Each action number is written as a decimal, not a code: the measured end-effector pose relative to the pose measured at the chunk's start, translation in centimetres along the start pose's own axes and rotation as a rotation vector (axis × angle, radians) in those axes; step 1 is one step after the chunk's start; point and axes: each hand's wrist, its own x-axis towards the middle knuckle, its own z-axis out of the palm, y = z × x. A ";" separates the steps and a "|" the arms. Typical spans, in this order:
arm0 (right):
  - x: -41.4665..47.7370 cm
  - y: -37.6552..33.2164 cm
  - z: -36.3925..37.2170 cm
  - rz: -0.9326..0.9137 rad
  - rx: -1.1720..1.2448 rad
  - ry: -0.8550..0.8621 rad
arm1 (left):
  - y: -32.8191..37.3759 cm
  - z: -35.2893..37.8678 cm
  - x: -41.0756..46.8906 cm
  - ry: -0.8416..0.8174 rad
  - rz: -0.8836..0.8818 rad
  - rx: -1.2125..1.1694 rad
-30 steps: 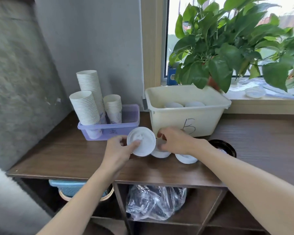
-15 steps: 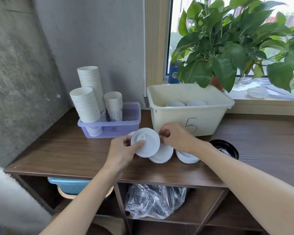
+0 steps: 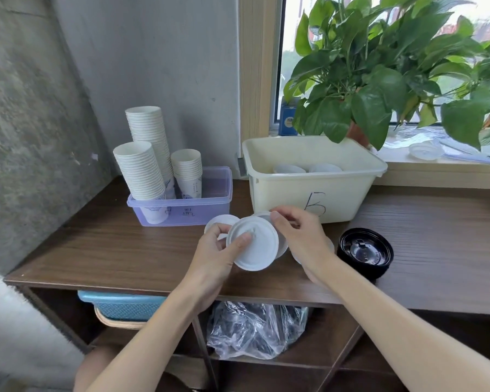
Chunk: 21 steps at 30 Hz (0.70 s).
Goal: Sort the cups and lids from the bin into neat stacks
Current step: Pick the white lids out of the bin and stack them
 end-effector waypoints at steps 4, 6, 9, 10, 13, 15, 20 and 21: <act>-1.2 1.1 1.3 0.001 0.038 -0.045 | -1.1 0.0 -0.6 0.018 0.137 0.150; -1.9 1.3 1.9 -0.046 0.017 -0.073 | -1.4 0.2 -0.9 -0.026 0.219 0.230; -2.7 1.8 2.7 -0.071 0.020 -0.097 | -2.0 0.1 -0.9 0.010 0.257 0.295; -2.8 2.1 2.8 -0.075 0.007 -0.104 | -2.1 0.0 -0.8 0.022 0.253 0.324; -3.1 2.8 3.3 -0.115 -0.055 -0.110 | -2.4 -0.2 -0.4 0.010 0.256 0.419; -3.0 3.1 3.5 -0.147 -0.108 -0.069 | -2.5 -0.2 -0.4 0.004 0.260 0.453; -2.6 3.8 3.7 -0.274 -0.182 0.014 | -2.8 -0.4 -0.2 0.011 0.259 0.485; -2.6 3.7 3.6 -0.290 -0.190 0.016 | -2.8 -0.5 -0.2 0.010 0.267 0.490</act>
